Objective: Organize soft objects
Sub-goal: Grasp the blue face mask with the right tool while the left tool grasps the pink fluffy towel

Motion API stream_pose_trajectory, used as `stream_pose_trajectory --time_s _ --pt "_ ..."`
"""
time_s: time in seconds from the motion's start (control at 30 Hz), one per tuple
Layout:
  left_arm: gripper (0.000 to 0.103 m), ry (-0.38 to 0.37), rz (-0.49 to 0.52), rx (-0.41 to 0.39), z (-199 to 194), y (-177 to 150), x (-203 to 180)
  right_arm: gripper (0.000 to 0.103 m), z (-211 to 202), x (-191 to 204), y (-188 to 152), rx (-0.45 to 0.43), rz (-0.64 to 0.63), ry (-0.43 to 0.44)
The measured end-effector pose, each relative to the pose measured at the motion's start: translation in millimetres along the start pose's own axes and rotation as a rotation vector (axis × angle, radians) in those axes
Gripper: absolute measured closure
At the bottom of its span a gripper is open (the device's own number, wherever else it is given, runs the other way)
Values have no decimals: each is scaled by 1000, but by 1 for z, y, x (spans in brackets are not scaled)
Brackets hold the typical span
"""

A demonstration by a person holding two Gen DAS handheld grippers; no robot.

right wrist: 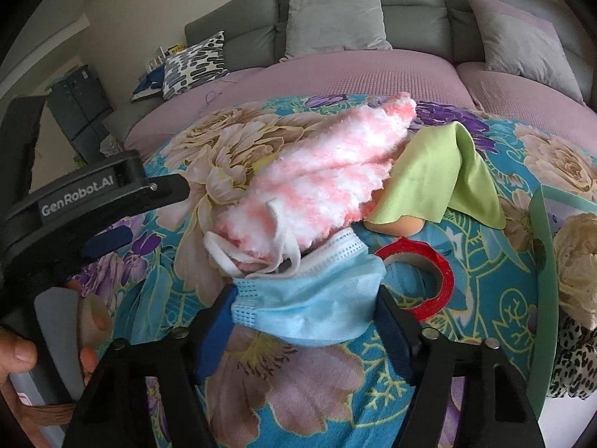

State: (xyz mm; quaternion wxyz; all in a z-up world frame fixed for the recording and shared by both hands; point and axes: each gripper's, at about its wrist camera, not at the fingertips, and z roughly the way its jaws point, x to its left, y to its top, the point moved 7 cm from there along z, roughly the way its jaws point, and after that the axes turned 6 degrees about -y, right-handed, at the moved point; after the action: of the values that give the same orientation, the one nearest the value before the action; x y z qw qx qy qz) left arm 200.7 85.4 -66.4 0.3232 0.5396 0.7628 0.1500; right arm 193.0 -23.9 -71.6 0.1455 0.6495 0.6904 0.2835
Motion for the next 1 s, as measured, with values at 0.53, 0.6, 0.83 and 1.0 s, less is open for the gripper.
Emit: stream_pose_trajectory --time_s 0.53,0.6,0.83,1.0 --pt "9 -1 49 -15 -6 0 -13 41 -25 -26 -1 -23 32 -9" --pt "9 -10 61 -21 -7 1 -17 41 -30 -33 -1 -32 38 -21" --pt "9 -77 112 8 -4 -4 -39 41 -45 -66 0 -56 97 -76" --pt "9 -117 185 11 -3 -10 -62 41 -58 -83 1 -81 123 -102"
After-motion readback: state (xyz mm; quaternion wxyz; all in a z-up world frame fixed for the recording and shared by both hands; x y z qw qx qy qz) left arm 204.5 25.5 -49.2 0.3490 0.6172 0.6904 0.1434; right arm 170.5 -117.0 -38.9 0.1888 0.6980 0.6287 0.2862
